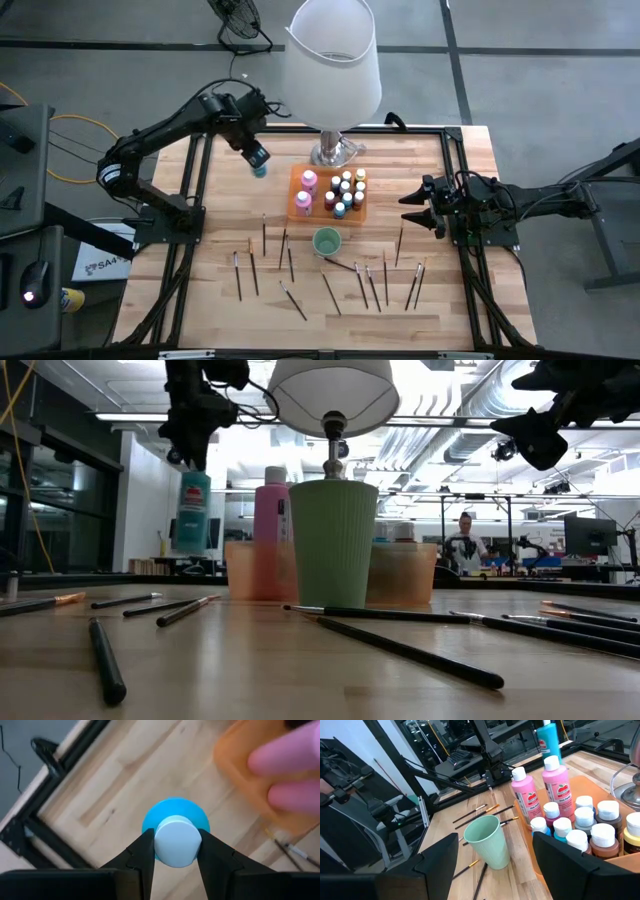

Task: Pick & Place Paint Supplies
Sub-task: Put the big blue paint bottle into the orange bin

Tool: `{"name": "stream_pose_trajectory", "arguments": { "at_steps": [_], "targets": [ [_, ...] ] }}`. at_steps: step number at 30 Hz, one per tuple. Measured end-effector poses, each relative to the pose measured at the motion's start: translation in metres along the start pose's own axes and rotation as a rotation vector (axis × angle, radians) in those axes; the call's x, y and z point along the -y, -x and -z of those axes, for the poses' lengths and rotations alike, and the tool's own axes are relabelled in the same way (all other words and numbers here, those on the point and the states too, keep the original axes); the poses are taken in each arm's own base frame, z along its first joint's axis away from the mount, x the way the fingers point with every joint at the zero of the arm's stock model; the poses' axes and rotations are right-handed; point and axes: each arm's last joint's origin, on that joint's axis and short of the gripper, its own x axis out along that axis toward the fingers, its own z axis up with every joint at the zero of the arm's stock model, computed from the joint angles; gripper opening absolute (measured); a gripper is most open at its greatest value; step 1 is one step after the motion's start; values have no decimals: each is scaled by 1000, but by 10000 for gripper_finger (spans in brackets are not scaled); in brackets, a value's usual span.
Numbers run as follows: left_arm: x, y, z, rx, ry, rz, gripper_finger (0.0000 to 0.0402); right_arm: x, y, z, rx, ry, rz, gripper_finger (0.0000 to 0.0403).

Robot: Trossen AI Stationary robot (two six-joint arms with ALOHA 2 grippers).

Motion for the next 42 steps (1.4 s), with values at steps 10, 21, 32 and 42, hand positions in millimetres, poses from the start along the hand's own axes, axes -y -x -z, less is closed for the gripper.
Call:
{"name": "stream_pose_trajectory", "arguments": {
  "at_steps": [10, 21, 32, 42],
  "targets": [
    [2, -18, 12, -111, -29, 15, 116, 0, 0, 1, -6, -16, 3, 250],
    [25, 2, 28, -64, -290, 124, 116, 0, 0, 1, -7, -16, 4, 250],
    [72, 23, 30, 239, -701, 224, 116, 0, 0, 1, -7, -17, 3, 250],
    [84, 15, 21, 276, -729, 154, 116, 0, 0, 1, -6, -22, 3, 250]
  ]
}}
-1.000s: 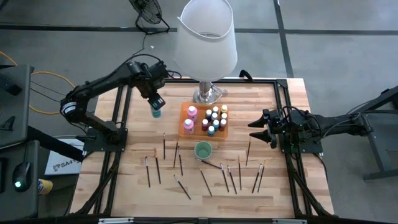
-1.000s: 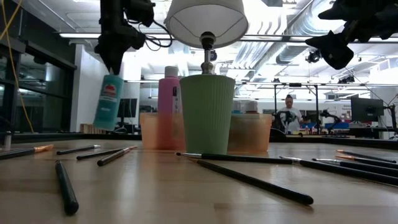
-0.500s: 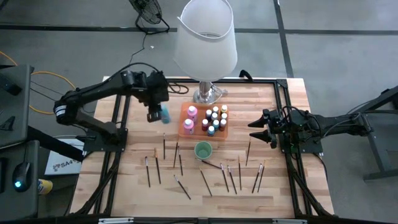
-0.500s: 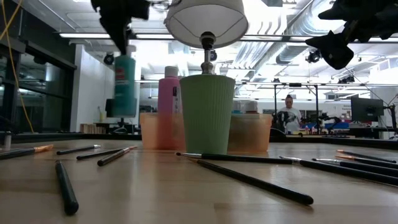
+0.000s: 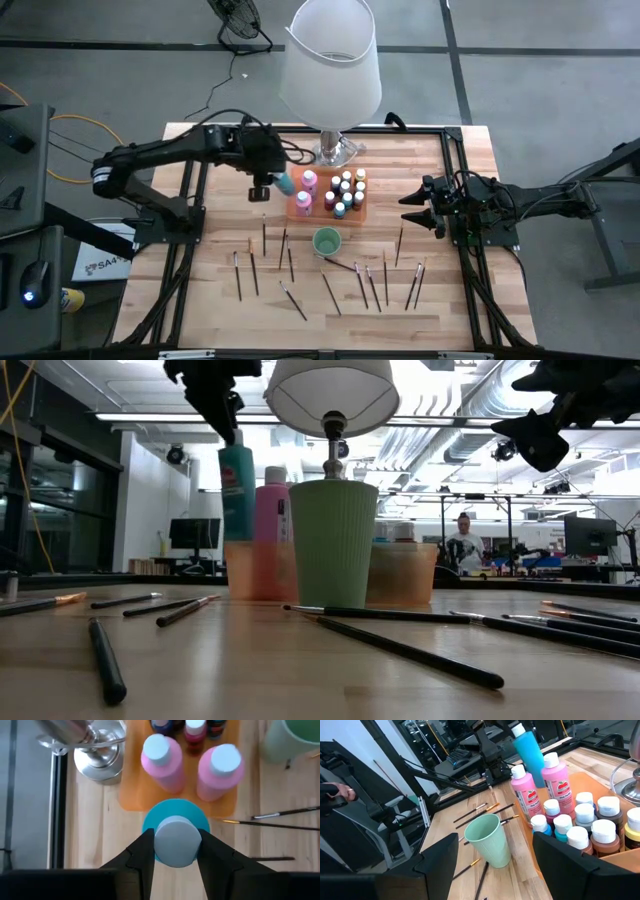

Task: Pick & Place Paint Supplies
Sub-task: Put the big blue paint bottle into the orange bin, then put the orange paintbrushes into the green cup

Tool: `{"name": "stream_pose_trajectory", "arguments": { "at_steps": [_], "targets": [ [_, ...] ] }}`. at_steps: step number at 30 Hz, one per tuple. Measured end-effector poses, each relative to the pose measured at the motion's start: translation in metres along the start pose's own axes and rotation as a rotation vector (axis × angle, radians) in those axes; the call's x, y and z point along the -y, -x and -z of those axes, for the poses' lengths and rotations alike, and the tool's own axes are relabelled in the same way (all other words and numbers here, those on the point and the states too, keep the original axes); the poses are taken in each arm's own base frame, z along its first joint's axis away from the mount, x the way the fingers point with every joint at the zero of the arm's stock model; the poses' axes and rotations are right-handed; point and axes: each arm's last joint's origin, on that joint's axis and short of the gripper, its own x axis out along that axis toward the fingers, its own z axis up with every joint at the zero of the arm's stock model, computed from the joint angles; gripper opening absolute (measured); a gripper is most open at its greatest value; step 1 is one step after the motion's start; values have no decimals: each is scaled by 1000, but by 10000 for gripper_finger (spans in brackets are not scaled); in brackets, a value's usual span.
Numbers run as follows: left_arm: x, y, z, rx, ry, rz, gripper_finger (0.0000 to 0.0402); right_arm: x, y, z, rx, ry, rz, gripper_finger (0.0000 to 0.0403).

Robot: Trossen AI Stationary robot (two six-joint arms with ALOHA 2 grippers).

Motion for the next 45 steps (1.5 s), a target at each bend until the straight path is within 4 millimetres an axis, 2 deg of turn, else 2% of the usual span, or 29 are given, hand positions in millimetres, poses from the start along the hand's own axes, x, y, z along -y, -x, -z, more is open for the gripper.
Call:
{"name": "stream_pose_trajectory", "arguments": {
  "at_steps": [6, 20, 24, 31, 42, 45],
  "targets": [
    [-2, -15, -14, 56, -18, -2, 116, 0, 0, 0, 0, 0, 0, 250],
    [0, -52, -20, -36, -27, 57, 116, 0, 0, 0, 1, -4, 0, 250],
    [0, -55, -20, -48, -27, 61, 117, 0, 0, 0, 0, -4, 0, 250],
    [0, -56, -21, -43, -25, 55, 163, 0, 0, 0, 0, -1, 0, 250],
    [-1, -57, -21, -55, -22, 36, 170, 0, 0, 0, -1, -1, 0, 250],
    [-2, -50, -17, -77, 6, -20, 171, 0, 0, 0, -1, -1, 0, 250]
  ]
}}
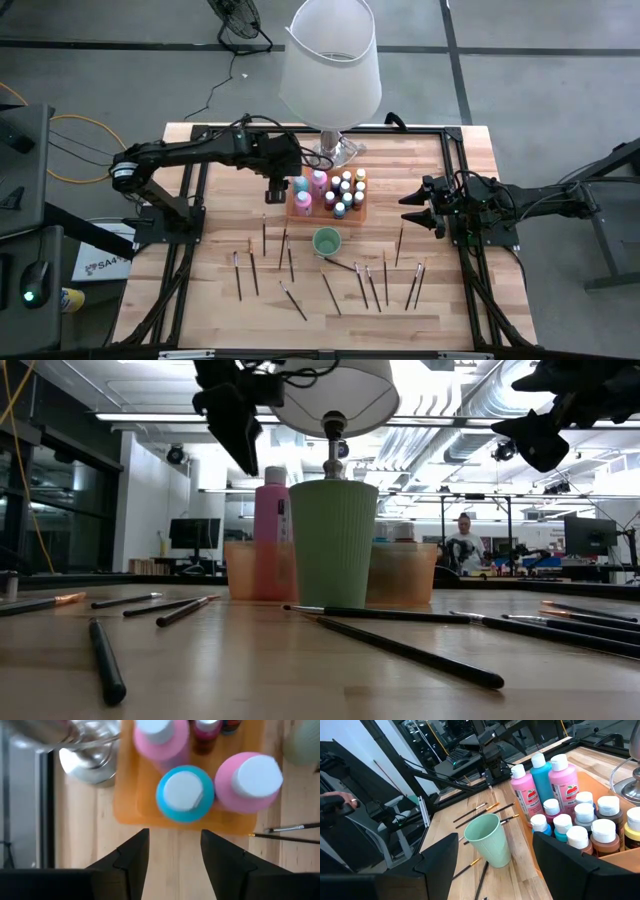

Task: Pick & Place Paint Supplies
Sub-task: Put the orange paintbrushes into the green cup

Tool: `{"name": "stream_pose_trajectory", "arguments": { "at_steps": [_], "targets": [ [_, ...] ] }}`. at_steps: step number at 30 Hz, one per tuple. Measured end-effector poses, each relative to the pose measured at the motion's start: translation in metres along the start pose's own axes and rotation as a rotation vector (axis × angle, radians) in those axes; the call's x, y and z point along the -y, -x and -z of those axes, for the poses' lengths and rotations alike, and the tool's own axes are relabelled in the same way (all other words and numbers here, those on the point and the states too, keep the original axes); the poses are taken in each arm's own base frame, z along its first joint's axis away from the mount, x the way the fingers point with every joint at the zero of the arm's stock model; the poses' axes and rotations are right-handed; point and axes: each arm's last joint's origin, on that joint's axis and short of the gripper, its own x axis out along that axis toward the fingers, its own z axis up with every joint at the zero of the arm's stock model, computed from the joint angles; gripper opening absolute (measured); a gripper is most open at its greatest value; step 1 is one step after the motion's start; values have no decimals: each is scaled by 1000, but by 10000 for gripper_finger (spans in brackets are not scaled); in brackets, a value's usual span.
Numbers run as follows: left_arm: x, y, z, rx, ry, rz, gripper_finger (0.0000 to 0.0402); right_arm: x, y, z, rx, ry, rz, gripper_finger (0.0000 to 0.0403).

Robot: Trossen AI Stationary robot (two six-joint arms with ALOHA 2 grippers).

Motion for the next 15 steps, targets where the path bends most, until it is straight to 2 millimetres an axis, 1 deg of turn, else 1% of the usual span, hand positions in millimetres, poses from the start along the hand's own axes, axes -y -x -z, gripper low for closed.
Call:
{"name": "stream_pose_trajectory", "arguments": {
  "at_steps": [5, 8, 10, 12, 13, 15],
  "targets": [
    [-1, 28, 10, 50, 86, -28, 171, 0, 0, 0, 1, -6, -1, 250],
    [-1, 47, 18, 93, 166, -29, 172, 0, 0, 0, 3, -37, 2, 250],
    [-1, 59, 24, 117, 225, -29, 172, 0, 0, -1, 11, -87, 9, 250],
    [-1, 70, 29, 146, 274, -30, 172, 0, 0, -2, 23, -188, 7, 250],
    [-1, 76, 31, 169, 297, -30, 172, 0, 0, -2, 23, -264, 4, 250],
    [-1, 86, 37, 192, 328, -22, 172, -1, 0, -3, 22, -501, -23, 250]
  ]
}}
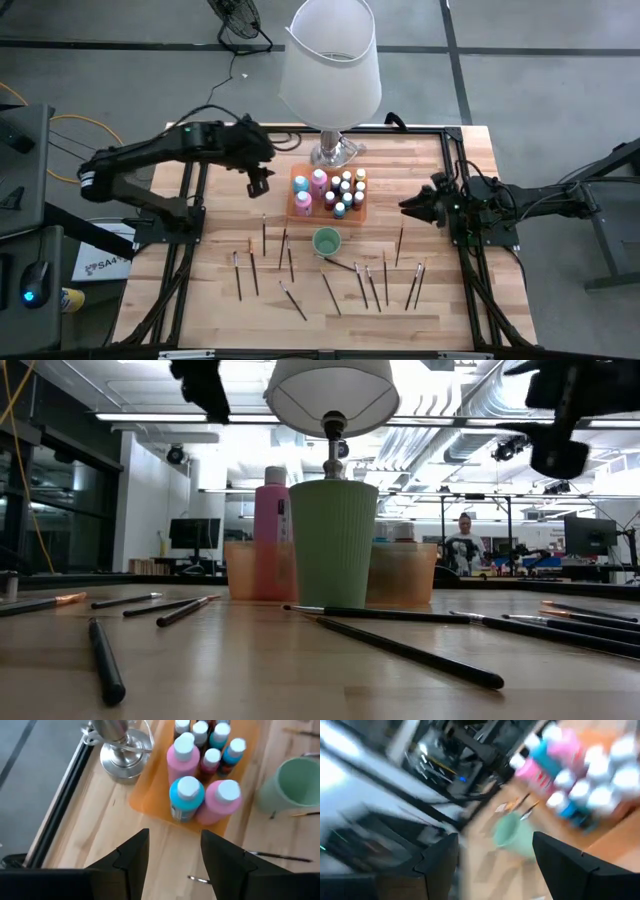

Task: Pick & Place Paint Supplies
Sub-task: Put the orange paintbrushes into the green cup

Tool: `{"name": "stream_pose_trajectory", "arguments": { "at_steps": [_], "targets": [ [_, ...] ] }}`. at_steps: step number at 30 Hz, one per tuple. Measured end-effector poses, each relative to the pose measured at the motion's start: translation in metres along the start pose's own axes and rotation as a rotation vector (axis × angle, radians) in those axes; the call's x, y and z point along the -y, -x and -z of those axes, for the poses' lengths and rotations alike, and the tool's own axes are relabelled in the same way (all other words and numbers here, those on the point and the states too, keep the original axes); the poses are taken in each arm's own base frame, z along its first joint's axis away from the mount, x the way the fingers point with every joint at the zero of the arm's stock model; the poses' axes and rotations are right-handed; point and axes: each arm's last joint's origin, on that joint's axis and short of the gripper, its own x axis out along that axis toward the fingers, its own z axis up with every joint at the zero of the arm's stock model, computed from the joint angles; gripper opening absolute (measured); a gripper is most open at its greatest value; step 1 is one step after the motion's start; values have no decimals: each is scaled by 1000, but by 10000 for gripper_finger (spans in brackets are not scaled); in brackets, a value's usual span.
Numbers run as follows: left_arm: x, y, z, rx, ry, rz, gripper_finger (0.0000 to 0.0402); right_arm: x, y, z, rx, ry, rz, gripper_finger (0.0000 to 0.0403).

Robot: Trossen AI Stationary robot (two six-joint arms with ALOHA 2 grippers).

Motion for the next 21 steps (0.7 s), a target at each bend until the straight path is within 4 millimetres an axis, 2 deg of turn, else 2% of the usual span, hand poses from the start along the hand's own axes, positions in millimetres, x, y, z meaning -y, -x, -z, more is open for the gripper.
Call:
{"name": "stream_pose_trajectory", "arguments": {
  "at_steps": [3, 7, 10, 18, 21],
  "targets": [
    [-2, 15, 5, 38, 33, 3, 172, -1, 0, 0, -14, -267, -16, 250],
    [-5, 37, 15, 138, 86, 11, 172, 2, -1, 1, 15, -295, 37, 250],
    [-6, 43, 26, 219, 133, 24, 172, 9, -4, 4, 18, -334, 122, 250],
    [3, 35, 72, 406, 190, 116, 172, 8, -7, 3, 22, -412, 132, 250],
    [4, 28, 93, 453, 190, 136, 172, -3, -7, -5, 49, -413, 135, 250]
  ]
}}
